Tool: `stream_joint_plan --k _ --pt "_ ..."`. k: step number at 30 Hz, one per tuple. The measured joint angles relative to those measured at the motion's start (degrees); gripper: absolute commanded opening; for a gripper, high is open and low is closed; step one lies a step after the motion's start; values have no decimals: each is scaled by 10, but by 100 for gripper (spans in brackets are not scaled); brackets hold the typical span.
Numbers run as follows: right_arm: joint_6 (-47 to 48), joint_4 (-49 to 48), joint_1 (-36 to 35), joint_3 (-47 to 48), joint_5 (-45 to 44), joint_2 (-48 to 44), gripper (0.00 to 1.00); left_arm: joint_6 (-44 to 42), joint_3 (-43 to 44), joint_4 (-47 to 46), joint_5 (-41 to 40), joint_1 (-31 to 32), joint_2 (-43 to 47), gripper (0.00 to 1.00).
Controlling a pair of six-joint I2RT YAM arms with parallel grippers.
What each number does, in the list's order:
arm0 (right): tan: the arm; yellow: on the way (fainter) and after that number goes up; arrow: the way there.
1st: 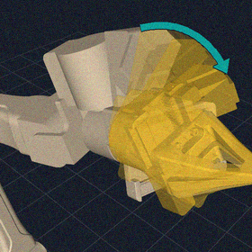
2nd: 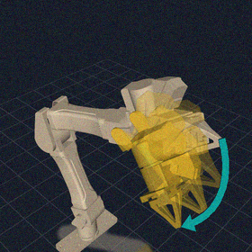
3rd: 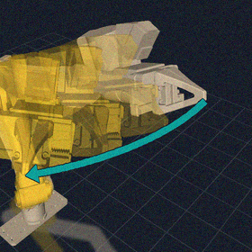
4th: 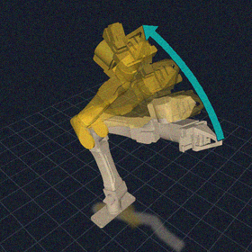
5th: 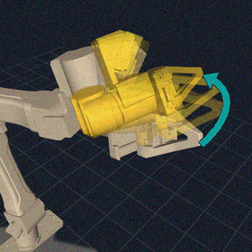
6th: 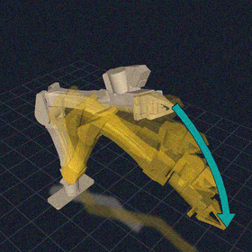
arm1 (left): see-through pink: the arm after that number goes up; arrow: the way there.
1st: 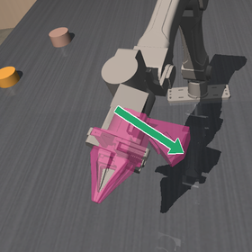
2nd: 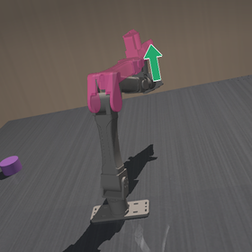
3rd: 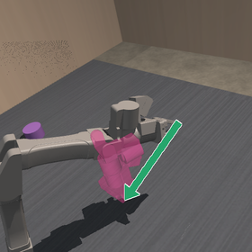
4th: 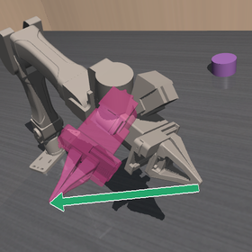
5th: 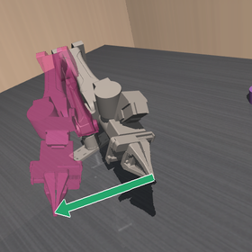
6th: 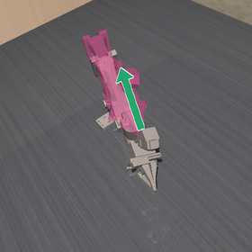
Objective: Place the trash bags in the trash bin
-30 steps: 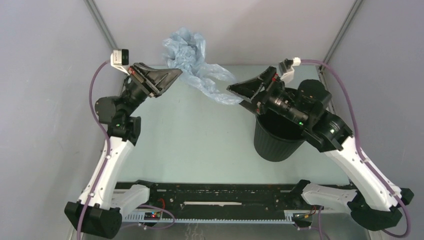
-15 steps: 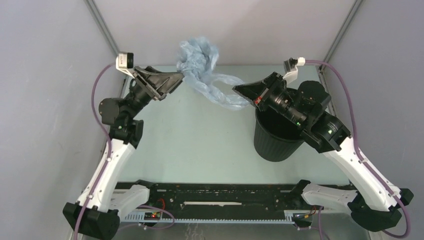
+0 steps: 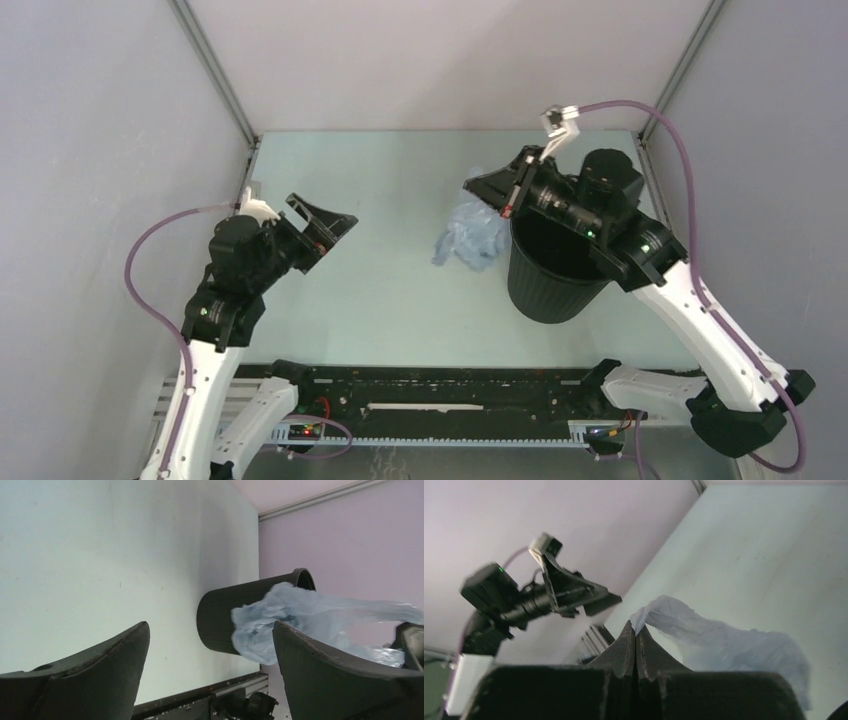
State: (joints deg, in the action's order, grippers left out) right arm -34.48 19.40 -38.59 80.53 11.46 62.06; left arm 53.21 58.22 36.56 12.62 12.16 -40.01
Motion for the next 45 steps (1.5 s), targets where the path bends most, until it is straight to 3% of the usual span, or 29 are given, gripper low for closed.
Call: stream_joint_plan --k 3,6,11,18,26,31,45 --pt "31 24 1 0 37 27 0 3 -16 1 17 0 -2 96" --pt "47 54 6 -3 63 46 0 34 -46 -60 75 10 -23 95" --pt "46 67 34 -7 108 43 0 71 -85 -144 131 87 -89 97" --pt "35 61 66 -10 148 37 0 164 -186 -262 137 103 -44 94" --pt "16 50 72 -16 158 31 0 269 -219 -407 162 119 -124 98" --pt "10 49 73 -16 159 30 0 290 -219 -434 171 153 -171 97" --pt "-2 35 75 -16 158 25 0 384 -264 -506 145 178 -174 100"
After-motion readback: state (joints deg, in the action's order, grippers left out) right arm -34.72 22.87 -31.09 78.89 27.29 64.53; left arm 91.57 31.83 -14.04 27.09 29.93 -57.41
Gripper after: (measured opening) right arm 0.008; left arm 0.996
